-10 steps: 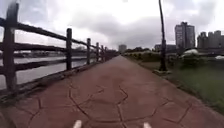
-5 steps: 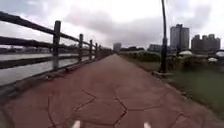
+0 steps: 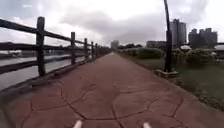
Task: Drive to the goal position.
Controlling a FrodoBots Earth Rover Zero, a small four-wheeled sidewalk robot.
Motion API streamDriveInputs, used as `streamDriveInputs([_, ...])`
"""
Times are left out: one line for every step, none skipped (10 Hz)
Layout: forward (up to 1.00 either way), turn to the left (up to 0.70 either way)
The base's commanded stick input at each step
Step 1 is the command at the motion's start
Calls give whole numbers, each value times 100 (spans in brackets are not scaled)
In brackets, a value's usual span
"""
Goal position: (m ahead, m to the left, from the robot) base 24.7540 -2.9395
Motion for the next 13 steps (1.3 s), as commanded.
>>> streamDriveInputs([85,8])
streamDriveInputs([85,8])
streamDriveInputs([85,8])
streamDriveInputs([85,8])
streamDriveInputs([85,8])
streamDriveInputs([85,8])
streamDriveInputs([85,8])
streamDriveInputs([85,8])
streamDriveInputs([85,8])
streamDriveInputs([85,8])
streamDriveInputs([85,8])
streamDriveInputs([85,8])
streamDriveInputs([85,8])
